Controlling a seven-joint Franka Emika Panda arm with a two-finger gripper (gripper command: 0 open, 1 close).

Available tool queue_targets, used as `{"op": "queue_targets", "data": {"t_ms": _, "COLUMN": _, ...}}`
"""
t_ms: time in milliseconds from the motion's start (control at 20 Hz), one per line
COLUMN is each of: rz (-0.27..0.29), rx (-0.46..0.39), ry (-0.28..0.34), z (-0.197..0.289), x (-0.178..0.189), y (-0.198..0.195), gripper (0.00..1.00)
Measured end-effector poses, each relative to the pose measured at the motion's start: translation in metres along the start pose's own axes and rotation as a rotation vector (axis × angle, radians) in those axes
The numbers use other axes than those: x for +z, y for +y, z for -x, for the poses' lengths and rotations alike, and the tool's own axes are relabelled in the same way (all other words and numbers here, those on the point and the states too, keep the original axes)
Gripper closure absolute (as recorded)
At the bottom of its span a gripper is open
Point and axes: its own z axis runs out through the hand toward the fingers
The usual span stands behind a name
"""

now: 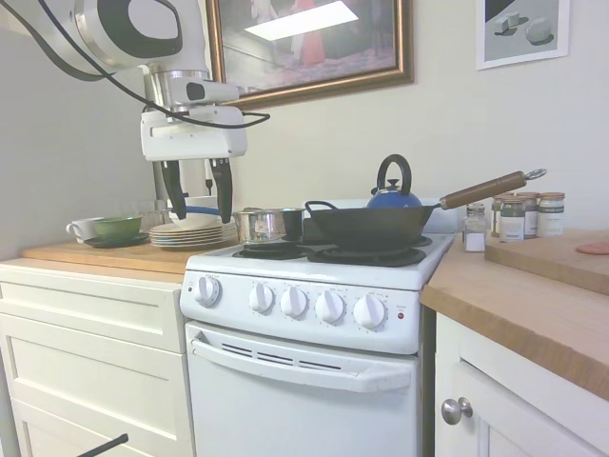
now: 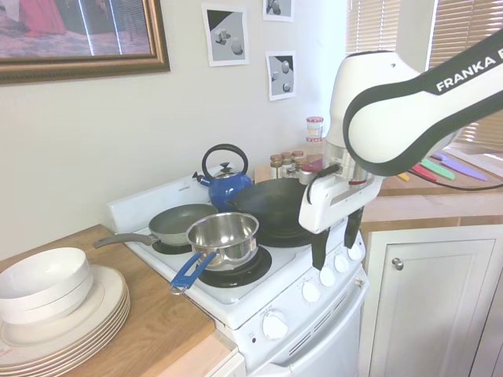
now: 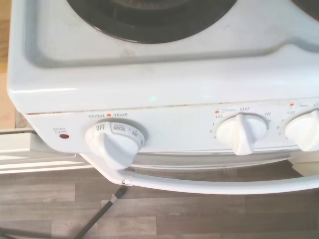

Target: Turn on the stove on the top left

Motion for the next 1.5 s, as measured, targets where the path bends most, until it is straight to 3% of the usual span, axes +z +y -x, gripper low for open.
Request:
{"op": "queue_targets", "data": {"t_ms": 600, "rz": 0.021, "rx": 0.012, "ry": -0.019, "z": -0.021, "x": 0.024, "y": 0.013, "gripper": 0.00}}
{"op": "queue_targets", "data": {"t_ms": 650, "rz": 0.025, "rx": 0.015, "ry": -0.022, "z": -0.025, "x": 0.029, "y": 0.014, "gripper": 1.00}}
{"op": "queue_targets", "data": {"t_ms": 1100, "rz": 0.047, "rx": 0.034, "ry": -0.029, "z": -0.055, "x": 0.077, "y": 0.024, "gripper": 1.00}}
{"op": "queue_targets", "data": {"t_ms": 1500, "rz": 0.059, "rx": 0.048, "ry": -0.017, "z": -0.070, "x": 0.095, "y": 0.027, "gripper": 1.00}}
